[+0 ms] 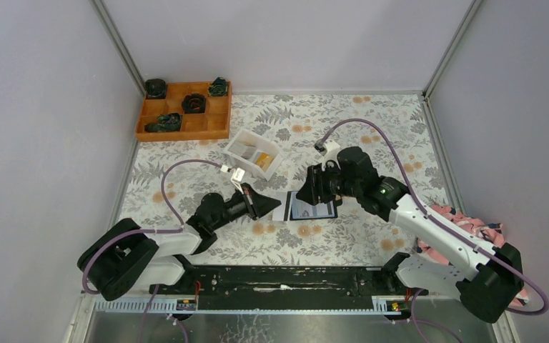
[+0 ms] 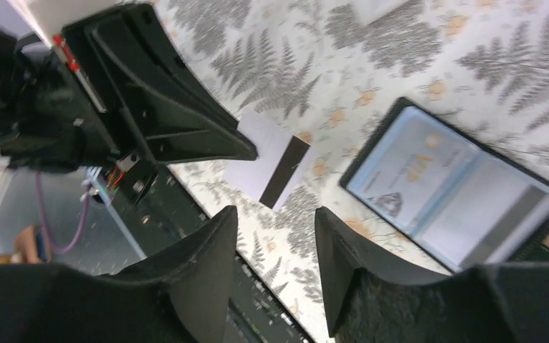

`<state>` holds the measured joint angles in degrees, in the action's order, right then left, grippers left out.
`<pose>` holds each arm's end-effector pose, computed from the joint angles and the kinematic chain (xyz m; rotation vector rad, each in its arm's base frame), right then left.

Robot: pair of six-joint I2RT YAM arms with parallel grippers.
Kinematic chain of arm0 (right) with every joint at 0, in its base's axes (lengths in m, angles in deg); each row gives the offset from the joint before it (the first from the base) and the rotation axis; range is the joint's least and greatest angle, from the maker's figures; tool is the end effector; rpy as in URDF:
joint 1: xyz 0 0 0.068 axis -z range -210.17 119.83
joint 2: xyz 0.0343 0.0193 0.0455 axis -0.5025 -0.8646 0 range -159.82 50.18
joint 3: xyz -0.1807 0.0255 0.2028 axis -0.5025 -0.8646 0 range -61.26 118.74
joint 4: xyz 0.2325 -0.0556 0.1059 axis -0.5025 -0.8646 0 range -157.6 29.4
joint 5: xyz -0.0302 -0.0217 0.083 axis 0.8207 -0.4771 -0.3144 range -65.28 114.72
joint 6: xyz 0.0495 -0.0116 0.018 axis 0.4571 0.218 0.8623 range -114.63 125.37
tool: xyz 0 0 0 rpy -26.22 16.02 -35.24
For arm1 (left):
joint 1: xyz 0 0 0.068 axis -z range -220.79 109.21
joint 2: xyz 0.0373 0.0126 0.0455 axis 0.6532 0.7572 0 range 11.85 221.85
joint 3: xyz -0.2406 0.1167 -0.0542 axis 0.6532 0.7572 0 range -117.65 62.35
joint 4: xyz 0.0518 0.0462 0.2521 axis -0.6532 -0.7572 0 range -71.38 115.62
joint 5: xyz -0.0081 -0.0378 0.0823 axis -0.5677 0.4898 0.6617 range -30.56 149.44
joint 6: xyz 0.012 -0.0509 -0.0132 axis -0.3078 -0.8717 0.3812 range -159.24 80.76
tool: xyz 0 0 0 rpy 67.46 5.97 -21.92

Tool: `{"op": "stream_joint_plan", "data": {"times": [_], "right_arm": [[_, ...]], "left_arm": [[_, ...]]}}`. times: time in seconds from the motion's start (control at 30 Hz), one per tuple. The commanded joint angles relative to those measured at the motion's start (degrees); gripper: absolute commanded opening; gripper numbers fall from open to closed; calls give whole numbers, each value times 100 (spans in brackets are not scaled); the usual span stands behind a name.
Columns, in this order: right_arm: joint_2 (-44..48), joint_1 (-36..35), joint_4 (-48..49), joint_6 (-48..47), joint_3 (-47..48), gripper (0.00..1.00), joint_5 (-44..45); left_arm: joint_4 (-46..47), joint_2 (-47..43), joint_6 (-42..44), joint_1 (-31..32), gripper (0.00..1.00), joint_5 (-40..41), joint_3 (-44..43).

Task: Put the credit cards into the card holder
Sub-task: Pick up the credit card from the storage box, then turn over the card slot in the card holder.

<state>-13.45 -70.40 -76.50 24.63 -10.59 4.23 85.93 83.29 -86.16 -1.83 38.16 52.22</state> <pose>0.1821 0.1703 0.3017 -0.6273 2.1069 0.9836 0.1578 -0.1442 0.1758 0.2020 1.7799 -1.4213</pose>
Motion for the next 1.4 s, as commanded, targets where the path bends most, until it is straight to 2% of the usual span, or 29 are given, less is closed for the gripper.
{"op": "stream_joint_plan", "data": {"times": [0.0, 0.1, 0.2, 0.23, 0.4, 0.53, 0.83, 1.37], "right_arm": [[277, 6, 455, 256, -284, 51, 1472], [227, 6, 527, 345, -485, 48, 2264], [-16, 6, 515, 442, -573, 40, 2833], [-96, 14, 539, 484, -599, 34, 2930], [-406, 200, 802, 638, -797, 13, 2938], [-514, 399, 1004, 718, -962, 6, 2779], [-672, 630, 1240, 741, -1200, 2, 2563], [-892, 856, 1453, 785, -1368, 1, 2346]], "left_arm": [[-275, 333, -126, 241, 0, 1249, -130], [-730, 594, -295, 475, 0, 1762, -421], [-1330, 790, -531, 641, 0, 2224, -744], [-1466, 861, -609, 678, 0, 2363, -833], [-2012, 1048, -714, 758, 0, 2732, -1208], [-2193, 1239, -789, 787, 0, 2924, -1376], [-2180, 1658, -788, 822, 0, 3062, -1587], [-2431, 1854, -769, 833, 0, 3208, -1762]]}}
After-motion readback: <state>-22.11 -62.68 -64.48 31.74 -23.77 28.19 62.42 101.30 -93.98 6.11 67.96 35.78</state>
